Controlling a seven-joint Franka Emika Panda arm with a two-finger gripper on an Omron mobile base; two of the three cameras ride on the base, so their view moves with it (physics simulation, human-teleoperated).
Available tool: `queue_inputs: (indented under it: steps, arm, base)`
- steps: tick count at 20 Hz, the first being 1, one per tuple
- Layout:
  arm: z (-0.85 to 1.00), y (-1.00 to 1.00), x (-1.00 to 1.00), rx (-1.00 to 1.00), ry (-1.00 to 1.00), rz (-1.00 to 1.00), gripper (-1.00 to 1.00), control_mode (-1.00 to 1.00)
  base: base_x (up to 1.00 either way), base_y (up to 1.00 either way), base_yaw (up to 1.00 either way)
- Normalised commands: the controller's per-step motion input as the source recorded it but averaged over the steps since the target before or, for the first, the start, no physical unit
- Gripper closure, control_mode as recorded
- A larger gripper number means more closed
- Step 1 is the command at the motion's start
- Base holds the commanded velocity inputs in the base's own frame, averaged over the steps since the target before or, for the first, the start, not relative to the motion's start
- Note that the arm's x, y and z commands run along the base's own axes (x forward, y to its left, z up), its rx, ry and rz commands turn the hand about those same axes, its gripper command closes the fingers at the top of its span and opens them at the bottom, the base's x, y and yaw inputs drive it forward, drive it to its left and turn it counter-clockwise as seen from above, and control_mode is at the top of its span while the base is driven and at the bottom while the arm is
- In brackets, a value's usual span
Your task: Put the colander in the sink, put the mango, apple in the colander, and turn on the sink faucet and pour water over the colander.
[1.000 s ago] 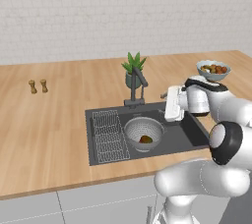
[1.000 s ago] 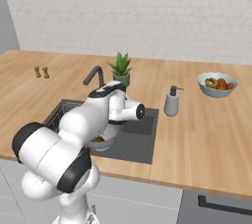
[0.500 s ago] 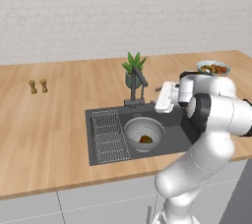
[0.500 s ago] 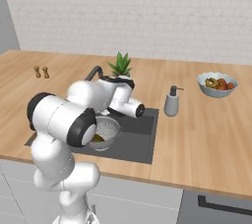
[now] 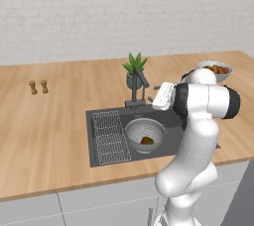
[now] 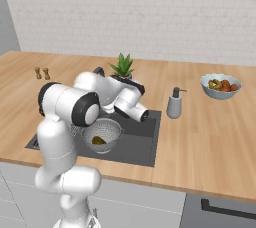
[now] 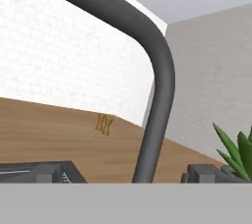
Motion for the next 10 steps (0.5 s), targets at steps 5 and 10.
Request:
queue_inputs:
  steps: [5, 10]
  arm:
    - [-0.05, 0.0, 0.42, 0.16, 0.01, 0.0, -1.0, -1.0]
    - [-0.13, 0.0, 0.4, 0.09, 0.03, 0.0, -1.0, -1.0]
  base:
    - [0.0, 0.0, 0.0]
    - [0.0, 0.0, 0.0]
